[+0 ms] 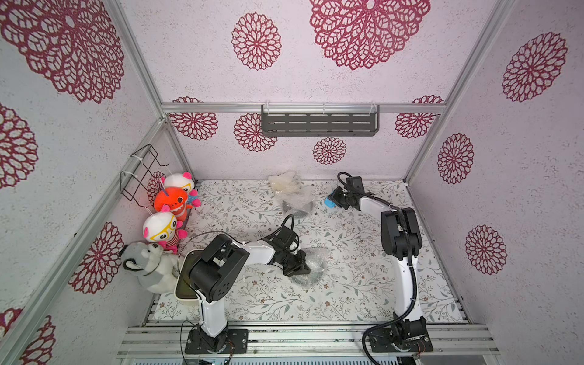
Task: Wrap dinner plates in bubble wrap
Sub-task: Tear off the tape using the Tape Cutter.
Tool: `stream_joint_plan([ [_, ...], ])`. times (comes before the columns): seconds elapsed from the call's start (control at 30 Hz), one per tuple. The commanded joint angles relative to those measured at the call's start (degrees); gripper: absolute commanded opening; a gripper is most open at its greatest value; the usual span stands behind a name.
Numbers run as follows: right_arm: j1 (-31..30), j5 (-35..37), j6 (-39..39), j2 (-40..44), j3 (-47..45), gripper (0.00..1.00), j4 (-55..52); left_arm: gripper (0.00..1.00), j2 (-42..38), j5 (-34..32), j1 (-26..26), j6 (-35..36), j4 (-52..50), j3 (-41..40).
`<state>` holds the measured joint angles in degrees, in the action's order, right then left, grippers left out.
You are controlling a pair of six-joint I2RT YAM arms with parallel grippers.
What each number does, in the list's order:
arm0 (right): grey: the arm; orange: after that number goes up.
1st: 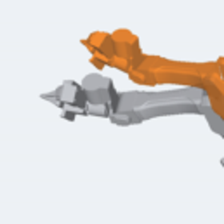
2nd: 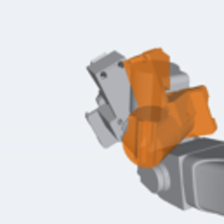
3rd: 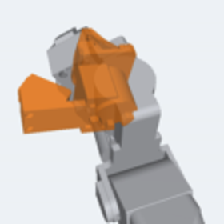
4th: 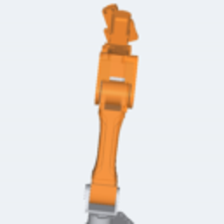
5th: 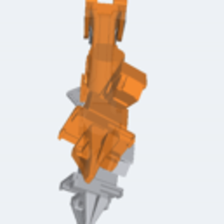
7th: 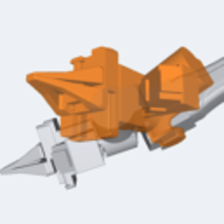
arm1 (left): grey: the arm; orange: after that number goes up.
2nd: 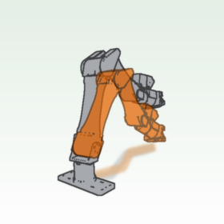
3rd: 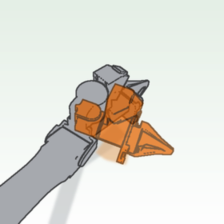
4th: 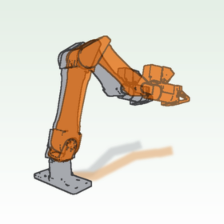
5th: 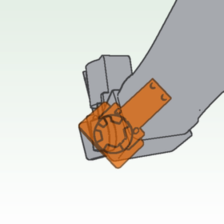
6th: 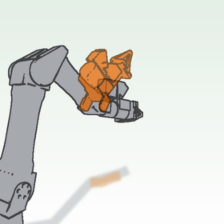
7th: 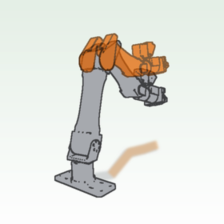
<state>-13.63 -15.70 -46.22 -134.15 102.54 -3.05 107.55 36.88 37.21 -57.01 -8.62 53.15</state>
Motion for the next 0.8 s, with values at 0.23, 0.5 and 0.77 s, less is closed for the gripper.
stream_joint_plan([
  [0.23,-0.43,-2.16,-2.12,-0.21,1.95,0.25,5.42,0.00,3.94,-7.08,-0.57,0.59,-4.11,-1.82],
  [0.5,-0.44,-1.37,-2.48,-0.33,1.52,0.21,6.41,0.00,3.82,-7.01,-0.62,0.59,-4.11,-1.82],
  [0.77,-0.35,0.65,-1.55,-0.93,1.78,0.17,5.46,0.00,3.90,-7.07,-0.57,0.75,-4.21,-1.66],
])
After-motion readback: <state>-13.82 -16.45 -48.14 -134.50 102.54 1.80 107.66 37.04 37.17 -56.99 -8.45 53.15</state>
